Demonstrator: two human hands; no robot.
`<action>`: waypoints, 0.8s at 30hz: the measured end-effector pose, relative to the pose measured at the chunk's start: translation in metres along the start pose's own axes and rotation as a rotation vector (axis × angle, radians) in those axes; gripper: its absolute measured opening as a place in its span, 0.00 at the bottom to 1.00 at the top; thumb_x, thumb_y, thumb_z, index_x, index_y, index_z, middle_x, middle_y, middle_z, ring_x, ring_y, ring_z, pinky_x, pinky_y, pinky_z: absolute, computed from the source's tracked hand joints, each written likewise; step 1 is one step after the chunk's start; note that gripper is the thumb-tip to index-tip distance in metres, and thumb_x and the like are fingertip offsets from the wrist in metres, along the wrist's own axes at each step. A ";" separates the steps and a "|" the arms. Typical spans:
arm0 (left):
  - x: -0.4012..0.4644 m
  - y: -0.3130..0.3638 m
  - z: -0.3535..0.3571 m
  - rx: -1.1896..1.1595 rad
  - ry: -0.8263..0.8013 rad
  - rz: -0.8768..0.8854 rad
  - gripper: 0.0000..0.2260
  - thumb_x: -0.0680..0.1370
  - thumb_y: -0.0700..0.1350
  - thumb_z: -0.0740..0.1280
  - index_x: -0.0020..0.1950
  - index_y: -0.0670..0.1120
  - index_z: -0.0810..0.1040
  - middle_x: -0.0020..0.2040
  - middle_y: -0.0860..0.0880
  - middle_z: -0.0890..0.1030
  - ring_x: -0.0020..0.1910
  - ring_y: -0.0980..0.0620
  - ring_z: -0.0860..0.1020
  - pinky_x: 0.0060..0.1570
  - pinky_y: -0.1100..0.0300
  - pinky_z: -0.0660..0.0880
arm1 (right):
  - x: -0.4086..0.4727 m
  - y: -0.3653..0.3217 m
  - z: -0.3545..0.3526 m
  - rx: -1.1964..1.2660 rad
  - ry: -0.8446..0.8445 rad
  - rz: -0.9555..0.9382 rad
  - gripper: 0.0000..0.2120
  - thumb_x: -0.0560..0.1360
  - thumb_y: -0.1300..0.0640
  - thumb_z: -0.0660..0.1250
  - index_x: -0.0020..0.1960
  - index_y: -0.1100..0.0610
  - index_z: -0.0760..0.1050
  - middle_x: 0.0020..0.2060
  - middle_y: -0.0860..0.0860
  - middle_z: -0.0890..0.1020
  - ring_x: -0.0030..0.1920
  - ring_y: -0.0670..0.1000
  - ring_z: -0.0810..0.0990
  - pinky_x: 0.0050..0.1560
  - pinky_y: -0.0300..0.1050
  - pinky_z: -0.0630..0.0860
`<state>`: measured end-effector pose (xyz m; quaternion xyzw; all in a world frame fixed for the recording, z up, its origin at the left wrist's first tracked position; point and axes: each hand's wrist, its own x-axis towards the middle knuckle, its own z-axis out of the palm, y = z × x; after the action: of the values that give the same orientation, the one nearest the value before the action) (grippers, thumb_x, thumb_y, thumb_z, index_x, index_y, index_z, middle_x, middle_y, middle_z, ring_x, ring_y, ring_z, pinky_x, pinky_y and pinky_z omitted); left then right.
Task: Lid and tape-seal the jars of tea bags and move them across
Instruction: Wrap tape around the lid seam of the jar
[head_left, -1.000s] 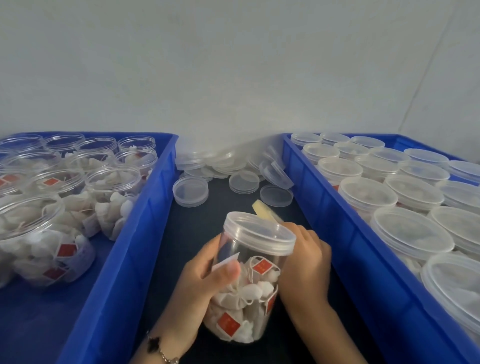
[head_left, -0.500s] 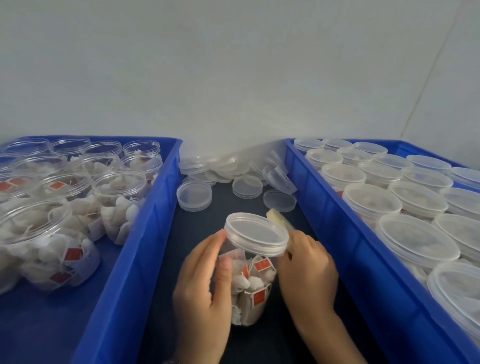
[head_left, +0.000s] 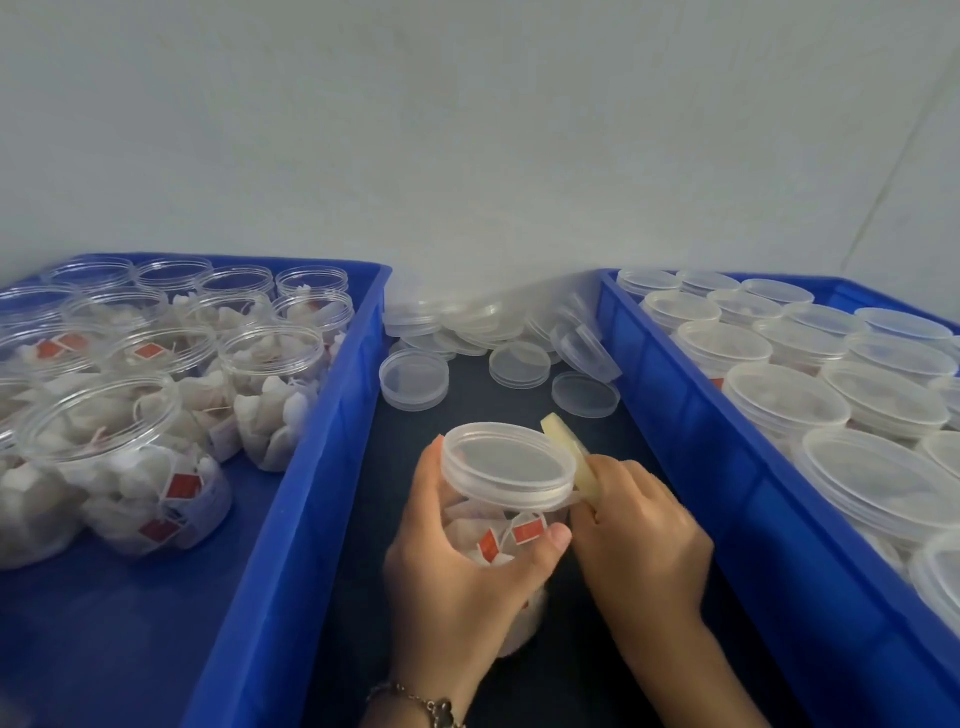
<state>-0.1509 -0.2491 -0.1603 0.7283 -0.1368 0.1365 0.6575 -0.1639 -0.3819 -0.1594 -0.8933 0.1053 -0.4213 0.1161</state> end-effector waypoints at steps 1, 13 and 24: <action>0.001 0.001 -0.003 -0.011 -0.023 -0.012 0.39 0.55 0.60 0.76 0.66 0.59 0.71 0.53 0.64 0.80 0.50 0.66 0.79 0.43 0.75 0.73 | 0.002 0.004 -0.001 -0.008 0.041 -0.022 0.06 0.66 0.66 0.75 0.41 0.60 0.81 0.30 0.53 0.79 0.28 0.53 0.77 0.26 0.47 0.76; 0.006 0.007 -0.020 -0.418 -0.251 -0.219 0.28 0.54 0.54 0.76 0.53 0.51 0.81 0.47 0.50 0.85 0.45 0.52 0.84 0.35 0.66 0.78 | 0.018 0.032 -0.007 -0.067 0.158 -0.074 0.09 0.68 0.58 0.76 0.33 0.58 0.78 0.26 0.50 0.76 0.25 0.49 0.73 0.27 0.38 0.66; 0.006 0.008 -0.019 -0.468 -0.475 -0.152 0.31 0.57 0.65 0.77 0.57 0.55 0.80 0.54 0.45 0.83 0.53 0.46 0.82 0.46 0.64 0.78 | 0.017 0.023 -0.008 -0.026 -0.034 0.071 0.13 0.66 0.63 0.76 0.31 0.57 0.72 0.25 0.49 0.73 0.25 0.50 0.71 0.22 0.43 0.68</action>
<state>-0.1486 -0.2310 -0.1489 0.5771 -0.2591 -0.1214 0.7649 -0.1616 -0.4098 -0.1496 -0.8973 0.1404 -0.4005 0.1212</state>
